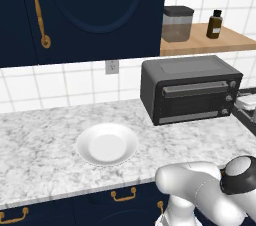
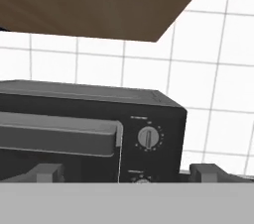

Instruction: Pick up the kebab skewer and baguette bread, and place them inside the toaster oven. Close the toaster oven door and start by setting the timer.

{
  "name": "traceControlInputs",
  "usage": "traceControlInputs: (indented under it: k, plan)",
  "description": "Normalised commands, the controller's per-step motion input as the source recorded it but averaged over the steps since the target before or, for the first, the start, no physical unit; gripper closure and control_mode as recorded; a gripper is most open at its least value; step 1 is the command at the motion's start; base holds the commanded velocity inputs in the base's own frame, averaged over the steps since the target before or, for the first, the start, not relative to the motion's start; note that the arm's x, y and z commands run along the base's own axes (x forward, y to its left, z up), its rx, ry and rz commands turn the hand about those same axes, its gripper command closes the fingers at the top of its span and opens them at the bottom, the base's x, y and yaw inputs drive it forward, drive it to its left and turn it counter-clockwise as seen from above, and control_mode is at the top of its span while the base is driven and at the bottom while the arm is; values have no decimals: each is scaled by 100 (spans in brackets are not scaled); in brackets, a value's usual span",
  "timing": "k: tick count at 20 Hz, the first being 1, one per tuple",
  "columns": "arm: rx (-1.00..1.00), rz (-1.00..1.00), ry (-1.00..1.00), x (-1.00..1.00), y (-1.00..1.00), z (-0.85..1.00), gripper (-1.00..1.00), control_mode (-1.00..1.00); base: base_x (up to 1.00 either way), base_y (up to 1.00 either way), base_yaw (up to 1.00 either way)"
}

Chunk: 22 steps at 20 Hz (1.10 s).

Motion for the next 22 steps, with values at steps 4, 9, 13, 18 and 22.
traceControlInputs:
  k: [4, 9, 13, 18, 22]
  plan:
    - [0, 0, 3, 0, -5, -37, -100, -100, 0, 0, 0]
    - [0, -3, 0, 4, 0, -28, -100, -100, 0, 0, 0]
    - [0, -4, 0, 10, 0, -7, -100, -100, 0, 0, 0]
    - [0, 0, 0, 9, 0, -4, -100, -100, 0, 0, 0]
    - [0, 0, 0, 22, 0, -2, -100, -100, 0, 0, 0]
